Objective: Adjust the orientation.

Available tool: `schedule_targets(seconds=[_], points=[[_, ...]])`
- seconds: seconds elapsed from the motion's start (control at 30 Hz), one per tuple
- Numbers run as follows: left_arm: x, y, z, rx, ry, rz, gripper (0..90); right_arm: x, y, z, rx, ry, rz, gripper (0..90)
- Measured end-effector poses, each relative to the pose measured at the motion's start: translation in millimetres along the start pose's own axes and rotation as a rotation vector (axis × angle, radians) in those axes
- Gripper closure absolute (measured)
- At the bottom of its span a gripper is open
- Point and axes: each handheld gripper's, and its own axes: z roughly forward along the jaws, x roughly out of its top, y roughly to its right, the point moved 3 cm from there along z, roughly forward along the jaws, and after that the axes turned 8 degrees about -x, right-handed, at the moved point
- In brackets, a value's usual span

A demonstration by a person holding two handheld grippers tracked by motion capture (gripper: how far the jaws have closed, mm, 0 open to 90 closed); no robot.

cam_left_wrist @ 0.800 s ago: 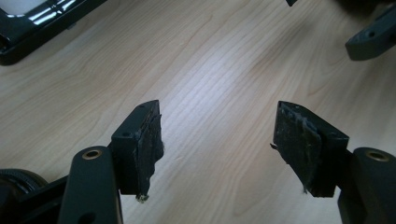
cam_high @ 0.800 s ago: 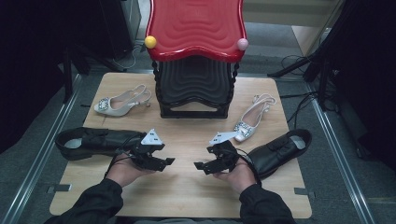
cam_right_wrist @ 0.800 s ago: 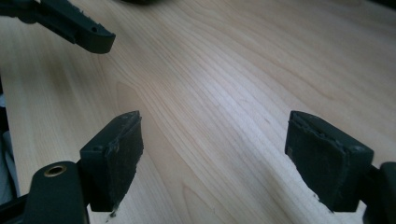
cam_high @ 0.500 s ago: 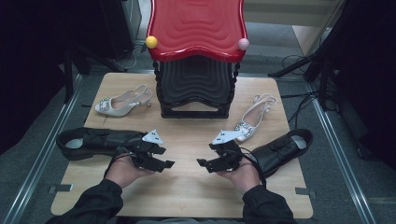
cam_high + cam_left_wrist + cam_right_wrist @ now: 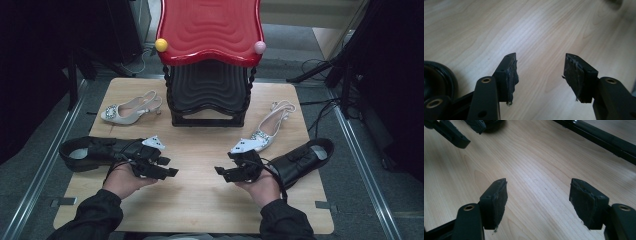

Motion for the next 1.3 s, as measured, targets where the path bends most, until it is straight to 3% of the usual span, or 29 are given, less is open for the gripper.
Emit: schedule_targets(seconds=[0.1,0.23,0.37,0.7,0.73,0.93,1.1,1.2,1.3], points=[[-0.9,0.2,-8.0,0.006,0.021,0.033,44.0,-1.8,-0.4,-3.5,0.005,-0.003,-0.014,35.3],[-1.4,-1.0,-16.0,0.037,0.015,0.026,40.2,-3.4,-1.5,-6.0,0.019,-0.013,-0.023,34.9],[-0.5,-1.2,-28.2,0.054,0.043,0.020,39.0,-5.7,-2.9,-8.6,0.053,-0.008,-0.028,35.5],[0.1,-4.6,-54.5,0.096,0.071,-0.002,39.5,-4.5,4.3,-15.9,0.037,0.033,-0.006,35.3],[0.1,-5.0,-59.8,0.118,0.072,-0.005,39.9,-4.8,6.3,-17.1,0.044,0.030,0.009,37.1],[-2.6,-9.8,-73.8,0.145,0.089,-0.013,40.0,-5.7,3.7,-14.9,0.074,-0.023,0.028,40.0],[-8.0,-17.2,-84.9,0.174,0.110,-0.036,40.0,-4.1,-6.6,-11.8,0.088,-0.044,-0.027,39.8],[-11.6,-20.9,-92.1,0.166,0.121,-0.051,40.1,-4.4,-8.4,-10.7,0.091,-0.050,-0.039,39.3],[-14.5,-23.3,-96.7,0.186,0.122,-0.061,40.1,-5.1,-8.8,-10.7,0.080,-0.055,-0.046,38.5]])
